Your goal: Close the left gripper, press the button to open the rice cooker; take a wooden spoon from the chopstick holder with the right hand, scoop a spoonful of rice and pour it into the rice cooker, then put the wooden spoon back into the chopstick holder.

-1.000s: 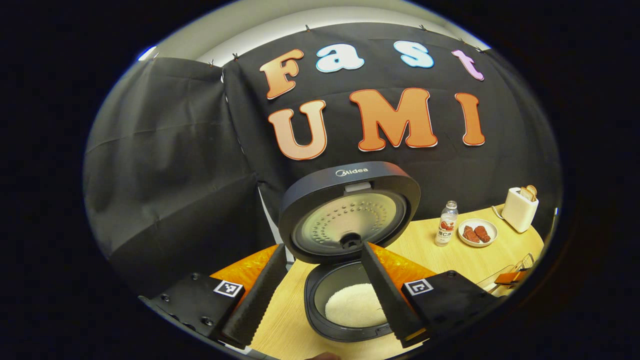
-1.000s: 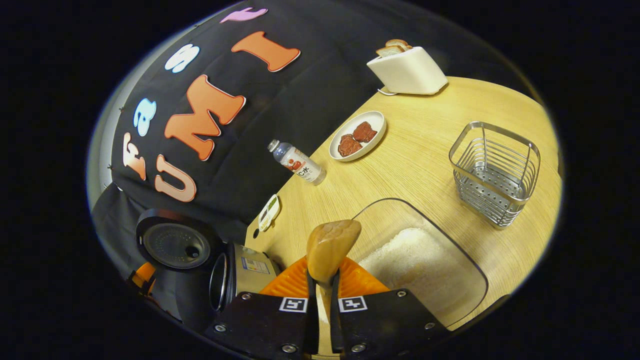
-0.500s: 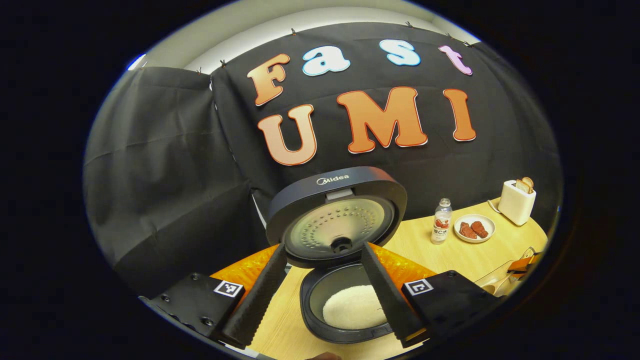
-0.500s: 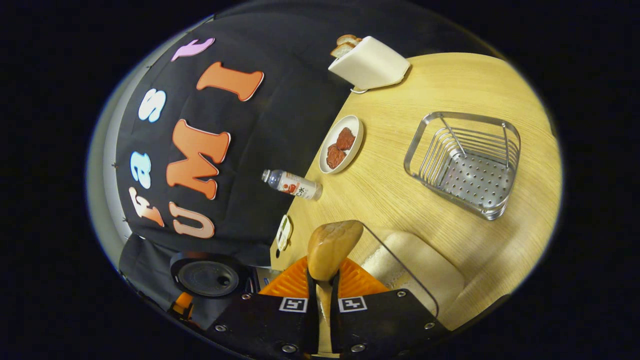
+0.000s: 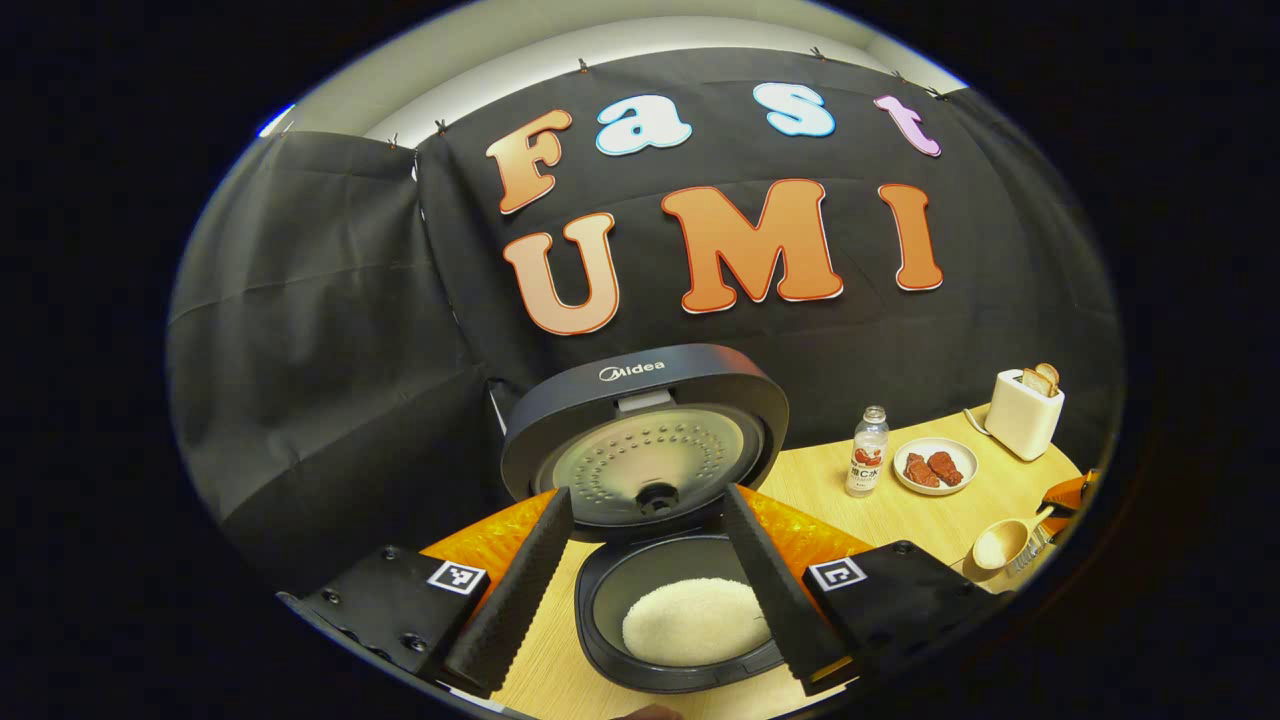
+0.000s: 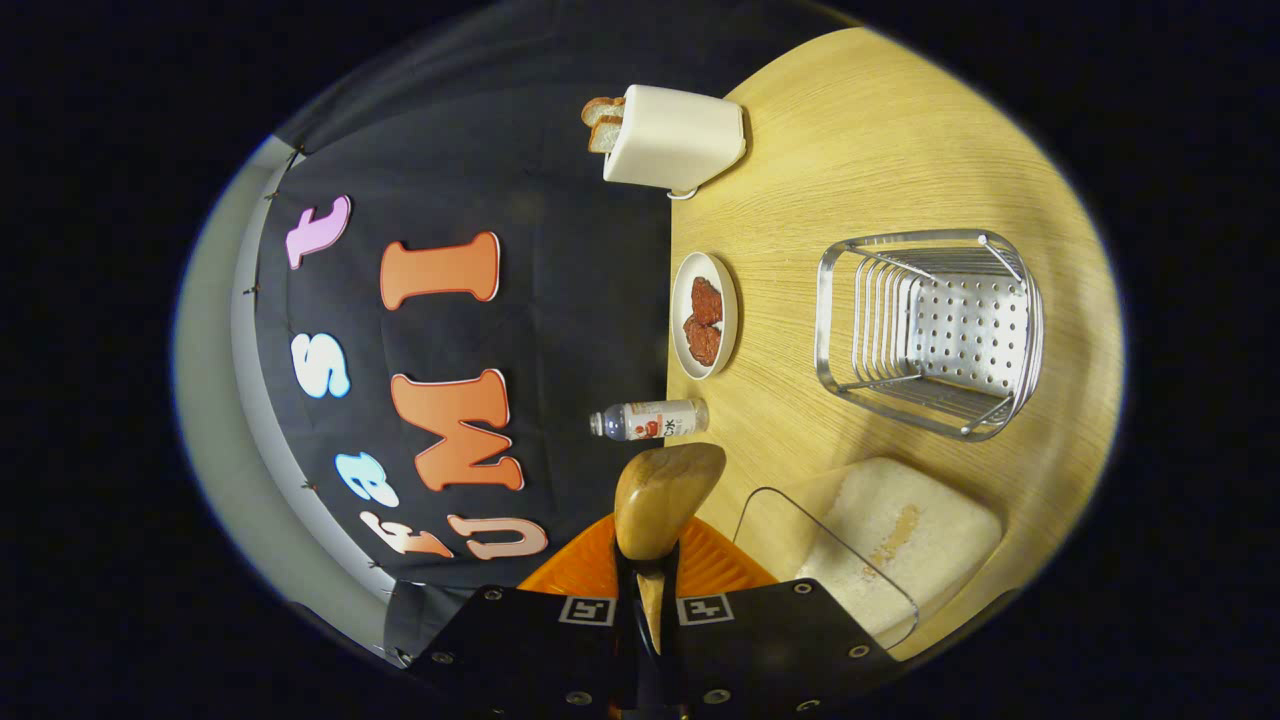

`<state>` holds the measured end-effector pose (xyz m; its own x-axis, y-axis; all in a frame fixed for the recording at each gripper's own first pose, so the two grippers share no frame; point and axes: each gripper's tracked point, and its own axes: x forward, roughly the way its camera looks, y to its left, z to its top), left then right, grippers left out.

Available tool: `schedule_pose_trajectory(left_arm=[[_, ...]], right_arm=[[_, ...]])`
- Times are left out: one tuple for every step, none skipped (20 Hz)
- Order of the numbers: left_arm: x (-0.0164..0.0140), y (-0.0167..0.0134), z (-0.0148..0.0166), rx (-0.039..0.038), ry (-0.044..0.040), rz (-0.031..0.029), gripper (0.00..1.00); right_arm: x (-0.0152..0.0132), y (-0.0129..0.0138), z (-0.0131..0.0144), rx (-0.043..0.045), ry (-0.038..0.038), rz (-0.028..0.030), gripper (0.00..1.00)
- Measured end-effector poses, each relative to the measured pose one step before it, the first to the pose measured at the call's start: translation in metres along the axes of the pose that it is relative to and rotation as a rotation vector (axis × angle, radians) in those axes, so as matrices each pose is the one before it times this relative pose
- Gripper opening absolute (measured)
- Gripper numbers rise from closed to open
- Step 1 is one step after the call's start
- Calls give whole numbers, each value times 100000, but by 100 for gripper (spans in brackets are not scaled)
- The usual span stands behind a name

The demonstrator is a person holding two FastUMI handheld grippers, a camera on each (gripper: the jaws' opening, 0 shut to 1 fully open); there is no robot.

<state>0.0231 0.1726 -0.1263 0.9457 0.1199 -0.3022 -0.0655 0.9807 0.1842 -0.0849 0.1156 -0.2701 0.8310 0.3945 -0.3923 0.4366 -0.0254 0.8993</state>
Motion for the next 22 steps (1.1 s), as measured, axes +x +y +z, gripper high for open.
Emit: schedule_pose_trajectory(left_arm=[[-1, -6, 302, -625, -521, 446, 100], [-10, 66, 205, -782, -611, 325, 96], [-85, 84, 303, -925, -554, 356, 98], [-109, 119, 17, -968, -277, 373, 100], [-105, 221, 98, -727, -275, 670, 98], [-102, 302, -41, -422, -133, 811, 96], [-139, 487, 25, -204, -238, 1205, 100], [-256, 548, -32, -284, -201, 1133, 100], [-136, 629, -28, -338, -210, 1427, 100], [-201, 787, -198, -510, 65, 1528, 100], [-130, 850, -212, -507, 385, 1814, 100], [-104, 926, -297, -669, 425, 1934, 99], [-81, 1018, -278, -728, 532, 1927, 98], [-90, 1109, -450, -919, 679, 2292, 96], [-83, 1049, -385, -719, 843, 1898, 100], [-95, 1070, -504, -680, 856, 2022, 96], [-17, 957, -485, -971, 931, 1417, 97], [-28, 740, -354, -924, 811, 1418, 99], [-5, 765, -312, -503, 735, 1417, 100], [-94, 516, -484, -257, 434, 1074, 100], [-91, 484, -273, 8, 252, 991, 100], [-25, 642, -247, 101, -39, 1047, 100]], right_arm=[[-21, 895, -386, 1467, 1123, 1189, 8], [257, 974, -383, 1686, 1488, 1956, 8], [430, 1204, -480, 1663, 1710, 2144, 8], [529, 1228, -509, 1125, 1894, 2132, 8], [510, 1061, -582, 428, 1950, 1757, 8], [697, 956, -654, 42, 2078, 1533, 8], [568, 941, -920, -115, 2381, 1269, 8], [828, 841, -831, 307, 2330, 1128, 8], [760, 886, -817, -215, 2552, 818, 8], [833, 709, -864, -169, 2228, 519, 8], [663, 340, -1156, -839, 2462, -117, 8], [990, 397, -1057, -631, 2642, -363, 8], [888, 238, -829, -823, 2405, -439, 8], [984, 229, -935, -703, 2365, -526, 8], [757, 265, -1061, -1422, 1715, -495, 8], [946, 252, -672, -2339, 1343, -355, 8], [1018, 179, -863, -2066, 1509, -588, 8], [1285, 141, -705, -1595, 1783, -765, 8], [902, 233, -643, -879, 1171, -792, 8], [969, 275, -395, -1444, 987, -640, 8], [1015, 213, -465, -1029, 390, -423, 8], [963, 32, -362, -1337, 800, -922, 8]])
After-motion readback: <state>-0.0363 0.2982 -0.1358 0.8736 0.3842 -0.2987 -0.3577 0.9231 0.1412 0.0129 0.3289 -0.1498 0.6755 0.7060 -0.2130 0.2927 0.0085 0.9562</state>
